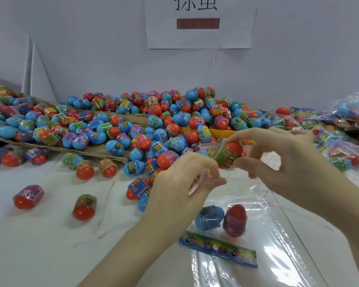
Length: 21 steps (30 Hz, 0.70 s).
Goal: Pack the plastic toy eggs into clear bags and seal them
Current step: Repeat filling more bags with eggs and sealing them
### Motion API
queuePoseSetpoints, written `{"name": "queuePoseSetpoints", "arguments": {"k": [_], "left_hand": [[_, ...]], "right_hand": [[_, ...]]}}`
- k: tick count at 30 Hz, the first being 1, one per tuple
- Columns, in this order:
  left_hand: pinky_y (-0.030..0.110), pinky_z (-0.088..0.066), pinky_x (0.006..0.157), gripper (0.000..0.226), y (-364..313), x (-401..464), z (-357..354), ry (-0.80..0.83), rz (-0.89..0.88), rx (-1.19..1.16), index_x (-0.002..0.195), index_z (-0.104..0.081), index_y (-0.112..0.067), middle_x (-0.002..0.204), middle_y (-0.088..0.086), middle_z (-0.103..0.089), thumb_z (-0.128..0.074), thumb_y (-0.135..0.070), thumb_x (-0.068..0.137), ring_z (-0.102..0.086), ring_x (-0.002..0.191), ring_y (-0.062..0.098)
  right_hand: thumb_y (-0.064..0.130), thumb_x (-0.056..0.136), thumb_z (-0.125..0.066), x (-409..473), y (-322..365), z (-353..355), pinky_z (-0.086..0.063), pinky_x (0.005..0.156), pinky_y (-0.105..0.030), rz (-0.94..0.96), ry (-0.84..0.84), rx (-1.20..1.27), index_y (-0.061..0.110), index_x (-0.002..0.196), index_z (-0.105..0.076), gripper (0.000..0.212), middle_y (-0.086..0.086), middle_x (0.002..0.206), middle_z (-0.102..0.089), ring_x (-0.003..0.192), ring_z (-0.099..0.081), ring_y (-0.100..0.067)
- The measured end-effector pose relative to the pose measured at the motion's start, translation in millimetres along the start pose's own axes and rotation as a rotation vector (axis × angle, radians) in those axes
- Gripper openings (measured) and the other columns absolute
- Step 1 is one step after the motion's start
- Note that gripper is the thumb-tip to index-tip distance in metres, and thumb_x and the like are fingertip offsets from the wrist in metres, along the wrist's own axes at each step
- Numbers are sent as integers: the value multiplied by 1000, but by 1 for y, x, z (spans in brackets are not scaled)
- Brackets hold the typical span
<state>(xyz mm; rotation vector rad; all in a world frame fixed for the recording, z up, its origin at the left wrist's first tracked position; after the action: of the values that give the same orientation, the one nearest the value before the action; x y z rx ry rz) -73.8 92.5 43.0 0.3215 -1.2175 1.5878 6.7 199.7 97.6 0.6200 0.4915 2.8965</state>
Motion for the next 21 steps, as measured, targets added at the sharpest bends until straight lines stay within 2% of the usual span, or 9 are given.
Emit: {"name": "queuePoseSetpoints", "arguments": {"k": [2, 4, 6, 8, 12, 14, 17, 19, 21], "left_hand": [[31, -51, 65, 10, 1, -1, -2, 19, 23, -32, 85, -50, -30, 89, -9, -56, -56, -37, 83, -58, 80, 9], [33, -52, 67, 8, 3, -2, -5, 52, 73, -87, 85, -50, -34, 90, -8, -58, -55, -39, 83, -59, 82, 11], [23, -52, 65, 12, 4, -3, -8, 81, 121, -142, 82, -48, -42, 88, -9, -59, -59, -38, 82, -61, 79, 10], [14, -48, 61, 22, 5, -4, -11, 95, 188, -208, 78, -47, -49, 89, -12, -60, -63, -33, 78, -64, 75, 11], [31, -56, 76, 27, 9, -5, -16, 119, 348, -437, 83, -51, -50, 97, -16, -65, -67, -32, 71, -70, 73, 14], [35, -57, 77, 31, 12, -6, -17, 111, 413, -514, 86, -52, -50, 97, -16, -66, -70, -31, 67, -70, 75, 16], [27, -57, 73, 35, 16, -7, -20, 106, 503, -625, 87, -53, -49, 96, -11, -69, -76, -33, 66, -70, 78, 17], [26, -57, 73, 43, 20, -8, -20, 91, 563, -680, 94, -52, -43, 95, -6, -70, -79, -38, 62, -70, 82, 18], [23, -56, 73, 52, 23, -8, -19, 57, 610, -699, 99, -51, -35, 93, -7, -71, -74, -39, 52, -69, 84, 16]], "right_hand": [[59, 62, -45, -2, 2, 6, -11, 74, -19, 28, -23, 3, 58, 81, -43, 19, 23, 73, -58, 85, -48, -1], [61, 59, -43, -3, 1, 7, -14, 79, -22, 35, -3, 29, 59, 81, -46, 23, 28, 82, -57, 93, -49, -7], [55, 64, -54, -2, -1, 2, -23, 94, -37, 22, 64, 48, 57, 86, -50, 23, 29, 86, -57, 97, -49, -6], [49, 64, -61, -1, -1, -3, -33, 94, -48, 15, 120, 54, 57, 86, -52, 25, 28, 85, -59, 98, -47, -3], [59, 52, -58, 0, -2, -6, -35, 93, -47, -7, 157, 127, 56, 75, -58, 23, 34, 85, -59, 93, -47, 5], [61, 50, -57, 1, -5, -7, -37, 92, -48, -14, 160, 159, 51, 75, -63, 27, 39, 85, -57, 90, -50, 8], [62, 51, -55, 1, -8, -11, -39, 91, -49, -9, 170, 203, 48, 77, -66, 31, 33, 80, -63, 86, -55, 13], [56, 61, -54, 2, -10, -14, -39, 92, -48, -5, 180, 211, 51, 79, -66, 22, 28, 82, -65, 88, -54, 10], [56, 65, -48, 2, -10, -14, -39, 92, -46, -2, 154, 229, 54, 81, -64, 22, 25, 87, -64, 92, -53, 5]]}}
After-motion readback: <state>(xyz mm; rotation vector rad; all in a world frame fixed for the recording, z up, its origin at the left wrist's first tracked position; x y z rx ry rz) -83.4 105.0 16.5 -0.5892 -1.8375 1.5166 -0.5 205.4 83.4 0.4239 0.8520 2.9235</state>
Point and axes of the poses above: each hand's wrist, its own x-axis towards the middle knuckle, its own z-axis out of the back of the hand, y = z × x, the point moved 5 cm from there along x, towards the middle knuckle
